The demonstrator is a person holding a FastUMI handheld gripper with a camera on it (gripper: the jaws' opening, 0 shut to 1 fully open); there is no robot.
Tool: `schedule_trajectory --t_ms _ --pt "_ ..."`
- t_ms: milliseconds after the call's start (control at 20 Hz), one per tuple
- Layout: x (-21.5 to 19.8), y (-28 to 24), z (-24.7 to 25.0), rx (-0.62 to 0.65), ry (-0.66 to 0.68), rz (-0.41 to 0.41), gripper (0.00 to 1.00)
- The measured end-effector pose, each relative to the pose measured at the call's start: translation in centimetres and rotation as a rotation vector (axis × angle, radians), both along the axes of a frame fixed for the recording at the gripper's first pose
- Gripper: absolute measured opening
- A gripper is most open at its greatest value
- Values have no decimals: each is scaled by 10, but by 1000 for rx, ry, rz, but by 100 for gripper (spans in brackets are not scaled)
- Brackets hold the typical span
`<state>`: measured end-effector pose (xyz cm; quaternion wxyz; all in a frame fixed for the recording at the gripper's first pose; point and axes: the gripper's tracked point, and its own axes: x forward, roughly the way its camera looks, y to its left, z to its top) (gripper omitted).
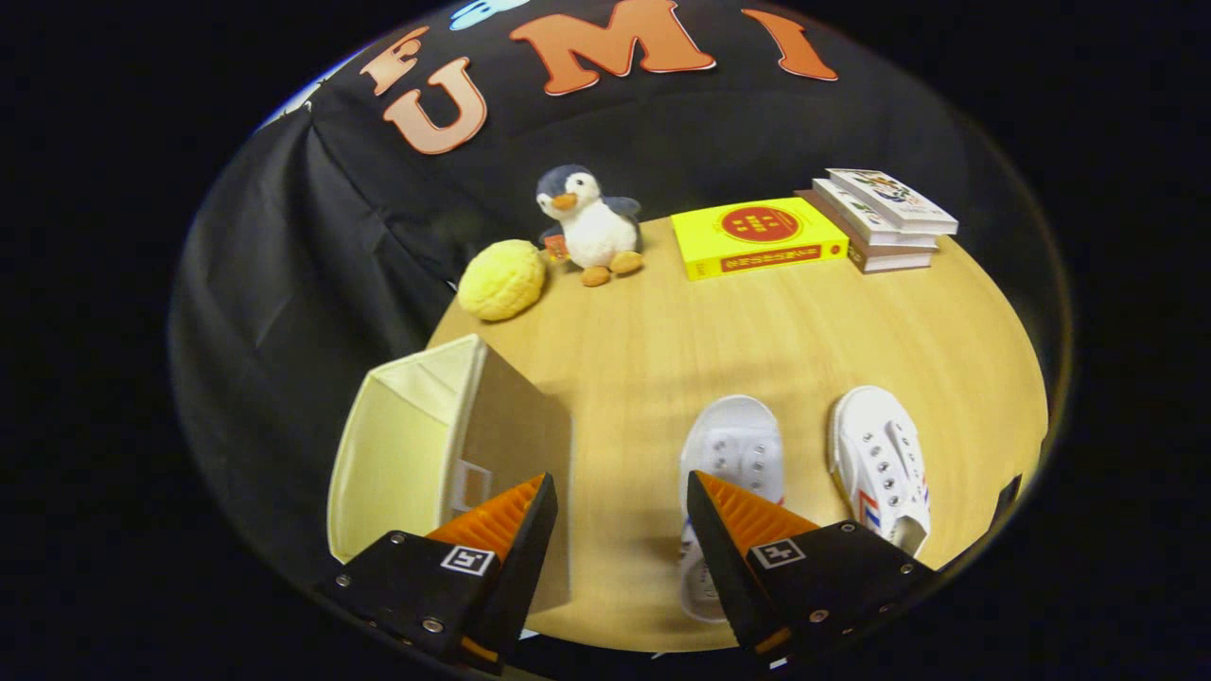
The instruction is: Open the storage box then place both shoes into the box .Put the left shoe in first, then the right shoe, with the right side of both shoes facing outward in a uniform manner.
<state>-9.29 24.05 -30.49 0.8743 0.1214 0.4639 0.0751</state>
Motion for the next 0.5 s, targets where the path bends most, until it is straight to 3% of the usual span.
schedule_trajectory --t_ms 300,500 --pt "-30 -49 -41 -102 68 -2 74" --pt "-47 -64 -66 -189 99 64 71"
